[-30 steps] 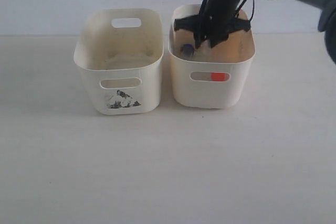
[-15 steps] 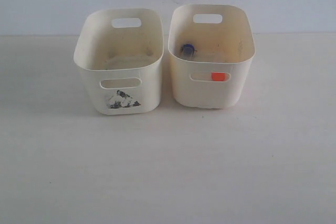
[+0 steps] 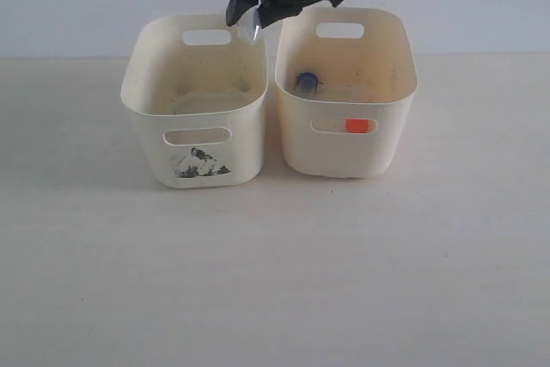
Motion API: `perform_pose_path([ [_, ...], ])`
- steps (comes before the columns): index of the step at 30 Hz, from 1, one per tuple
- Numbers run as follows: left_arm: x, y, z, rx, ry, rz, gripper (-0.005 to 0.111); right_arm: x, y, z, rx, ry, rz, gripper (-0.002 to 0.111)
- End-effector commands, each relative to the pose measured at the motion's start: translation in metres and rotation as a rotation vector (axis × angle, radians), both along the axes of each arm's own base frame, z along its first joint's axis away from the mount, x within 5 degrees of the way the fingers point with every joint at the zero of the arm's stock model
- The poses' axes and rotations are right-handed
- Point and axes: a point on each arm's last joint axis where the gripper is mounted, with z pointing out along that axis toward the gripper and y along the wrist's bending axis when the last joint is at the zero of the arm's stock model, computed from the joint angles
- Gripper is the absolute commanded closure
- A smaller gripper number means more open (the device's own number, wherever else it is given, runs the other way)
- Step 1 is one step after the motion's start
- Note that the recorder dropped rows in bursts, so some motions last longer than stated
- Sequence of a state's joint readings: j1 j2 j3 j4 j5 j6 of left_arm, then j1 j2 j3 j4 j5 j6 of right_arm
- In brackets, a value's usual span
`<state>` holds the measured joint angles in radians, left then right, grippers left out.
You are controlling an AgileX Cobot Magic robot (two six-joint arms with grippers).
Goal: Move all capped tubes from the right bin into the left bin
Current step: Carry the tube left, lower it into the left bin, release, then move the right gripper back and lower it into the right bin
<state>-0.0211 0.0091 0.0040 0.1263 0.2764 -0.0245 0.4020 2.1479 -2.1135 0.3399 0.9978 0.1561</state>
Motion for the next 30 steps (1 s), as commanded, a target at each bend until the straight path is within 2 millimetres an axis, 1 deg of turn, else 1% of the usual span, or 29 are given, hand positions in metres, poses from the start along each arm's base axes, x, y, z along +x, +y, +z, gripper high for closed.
perform_pose_path([
  [1,0.000,0.000,0.003,-0.018,-0.021,0.001,0.102,-0.014,0.030,0.003,0.011,-0.027,0.068,0.095],
  [3,0.000,0.000,0.003,-0.018,-0.021,0.001,0.102,-0.017,0.045,0.002,0.004,-0.084,0.083,0.095],
  [5,0.000,0.000,0.003,-0.018,-0.021,0.001,0.102,-0.014,0.052,-0.007,-0.003,-0.100,0.085,0.094],
  [7,0.000,0.000,0.003,-0.018,-0.021,0.001,0.102,-0.010,0.054,-0.017,-0.006,-0.098,0.078,0.080],
  [8,0.000,0.000,0.003,-0.018,-0.021,0.001,0.102,-0.009,0.054,-0.019,-0.017,-0.101,0.078,0.067],
  [10,0.000,0.000,0.003,-0.018,-0.021,0.001,0.102,-0.008,0.054,-0.024,-0.037,-0.090,0.082,0.044],
  [11,0.000,0.000,0.003,-0.018,-0.021,0.001,0.102,-0.009,0.053,-0.025,-0.053,-0.078,0.084,0.030],
  [12,0.000,0.000,0.003,-0.018,-0.021,0.001,0.102,-0.010,0.052,-0.026,-0.061,-0.063,0.085,0.026],
  [13,0.000,0.000,0.003,-0.018,-0.021,0.001,0.102,-0.012,0.051,-0.025,-0.070,-0.049,0.083,0.028],
  [14,0.000,0.000,0.003,-0.018,-0.021,0.001,0.102,-0.015,0.048,-0.022,-0.091,-0.028,0.081,0.034],
  [16,0.000,0.000,0.003,-0.018,-0.021,0.001,0.102,-0.018,0.042,-0.017,-0.154,-0.039,0.097,0.053],
  [17,0.000,0.000,0.003,-0.018,-0.021,0.001,0.102,-0.020,0.037,-0.011,-0.196,-0.056,0.100,0.066],
  [19,0.000,0.000,0.003,-0.018,-0.021,0.001,0.102,-0.024,0.029,0.003,-0.242,-0.081,0.097,0.079],
  [20,0.000,0.000,0.003,-0.018,-0.021,0.001,0.102,-0.028,0.023,0.013,-0.282,-0.110,0.097,0.087],
  [21,0.000,0.000,0.003,-0.018,-0.021,0.001,0.102,-0.029,0.018,0.021,-0.316,-0.139,0.091,0.092],
  [23,0.000,0.000,0.003,-0.018,-0.021,0.001,0.102,-0.032,0.005,0.039,-0.423,-0.219,0.066,0.107],
  [25,0.000,0.000,0.003,-0.018,-0.021,0.001,0.102,-0.031,-0.007,0.046,-0.527,-0.261,0.014,0.108],
  [27,0.000,0.000,0.003,-0.018,-0.021,0.001,0.102,-0.027,-0.022,0.046,-0.594,-0.244,-0.051,0.108],
  [30,0.000,0.000,0.003,-0.018,-0.021,0.001,0.102,-0.015,-0.043,0.032,-0.598,-0.179,-0.124,0.108],
])
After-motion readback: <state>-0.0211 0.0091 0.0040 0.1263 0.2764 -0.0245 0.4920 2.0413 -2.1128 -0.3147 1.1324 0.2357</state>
